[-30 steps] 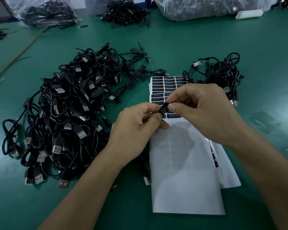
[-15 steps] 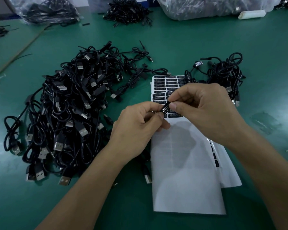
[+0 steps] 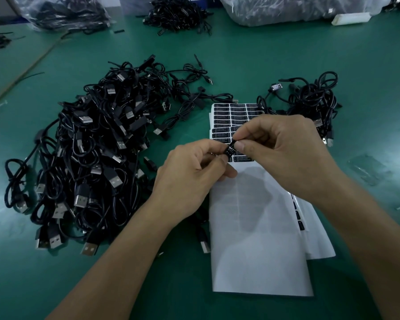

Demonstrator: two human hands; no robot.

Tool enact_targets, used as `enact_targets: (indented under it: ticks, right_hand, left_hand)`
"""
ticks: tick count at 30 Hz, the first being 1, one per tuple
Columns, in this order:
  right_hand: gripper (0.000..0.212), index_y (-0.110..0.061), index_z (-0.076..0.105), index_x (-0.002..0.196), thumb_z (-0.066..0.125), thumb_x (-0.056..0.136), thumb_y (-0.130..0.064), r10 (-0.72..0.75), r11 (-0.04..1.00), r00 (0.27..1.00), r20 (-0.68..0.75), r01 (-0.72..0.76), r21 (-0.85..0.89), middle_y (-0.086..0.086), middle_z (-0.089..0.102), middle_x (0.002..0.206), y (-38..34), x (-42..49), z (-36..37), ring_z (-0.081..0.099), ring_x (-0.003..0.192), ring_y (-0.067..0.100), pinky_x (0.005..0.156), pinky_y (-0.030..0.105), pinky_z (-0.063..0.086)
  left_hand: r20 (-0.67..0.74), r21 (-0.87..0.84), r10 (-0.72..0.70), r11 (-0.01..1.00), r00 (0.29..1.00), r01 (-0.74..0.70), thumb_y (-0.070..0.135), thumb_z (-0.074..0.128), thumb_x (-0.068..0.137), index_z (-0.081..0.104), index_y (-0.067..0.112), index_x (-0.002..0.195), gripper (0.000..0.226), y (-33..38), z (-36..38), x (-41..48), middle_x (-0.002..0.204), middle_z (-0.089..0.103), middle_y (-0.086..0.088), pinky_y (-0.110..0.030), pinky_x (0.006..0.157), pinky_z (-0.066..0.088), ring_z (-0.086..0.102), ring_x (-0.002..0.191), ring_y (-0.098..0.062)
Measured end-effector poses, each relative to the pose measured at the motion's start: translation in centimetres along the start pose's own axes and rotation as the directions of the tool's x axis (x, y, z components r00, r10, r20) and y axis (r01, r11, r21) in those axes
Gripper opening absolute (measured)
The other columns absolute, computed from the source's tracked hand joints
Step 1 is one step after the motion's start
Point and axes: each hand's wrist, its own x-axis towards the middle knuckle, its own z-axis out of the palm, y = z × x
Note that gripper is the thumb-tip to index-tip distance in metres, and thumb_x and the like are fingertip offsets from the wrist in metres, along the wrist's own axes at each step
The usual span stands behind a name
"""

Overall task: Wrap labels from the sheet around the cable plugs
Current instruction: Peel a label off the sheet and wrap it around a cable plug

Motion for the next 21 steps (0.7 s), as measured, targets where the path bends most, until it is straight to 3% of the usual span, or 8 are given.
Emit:
enact_targets:
  ticks: [10, 15, 21]
  right_hand:
    - [0.024, -0.034, 0.069, 0.085, 0.075, 0.087, -0.011, -0.014, 1.0, 1.0, -0.001, 0.014, 0.021, -0.018, 0.066, 0.07, 0.11, 0.14, -0.04, 0.063, 0.068, -0.005, 0.065, 0.007, 0.046]
    - [0.029, -0.037, 0.068, 0.083, 0.075, 0.087, -0.01, -0.009, 0.997, 1.0, 0.01, 0.009, 0.073, -0.017, 0.068, 0.07, 0.27, 0.23, -0.07, 0.063, 0.066, -0.003, 0.064, 0.009, 0.046]
    - [0.027, -0.035, 0.069, 0.083, 0.075, 0.088, -0.01, 0.005, 0.992, 1.0, 0.03, -0.009, 0.127, -0.007, 0.071, 0.076, 0.32, 0.27, -0.36, 0.066, 0.07, 0.011, 0.068, 0.023, 0.055]
  left_hand:
    - [-0.009, 0.006, 0.005, 1.0, 1.0, -0.005, 0.037, 0.056, 0.086, 0.07, 0.041, 0.096, 0.018, 0.07, -0.01, 0.02, 0.08, 0.077, 0.014, -0.05, 0.09, 0.056, 0.073, 0.077, -0.012]
    - [-0.003, 0.013, 0.013, 1.0, 1.0, -0.013, 0.038, 0.055, 0.086, 0.066, 0.048, 0.098, 0.02, 0.13, -0.02, 0.08, 0.08, 0.077, 0.014, -0.05, 0.089, 0.056, 0.073, 0.077, -0.012]
    - [-0.013, 0.011, 0.016, 1.0, 1.0, -0.016, 0.038, 0.055, 0.087, 0.066, 0.048, 0.096, 0.018, 0.21, -0.04, 0.06, 0.08, 0.077, 0.015, -0.051, 0.087, 0.057, 0.073, 0.074, -0.011]
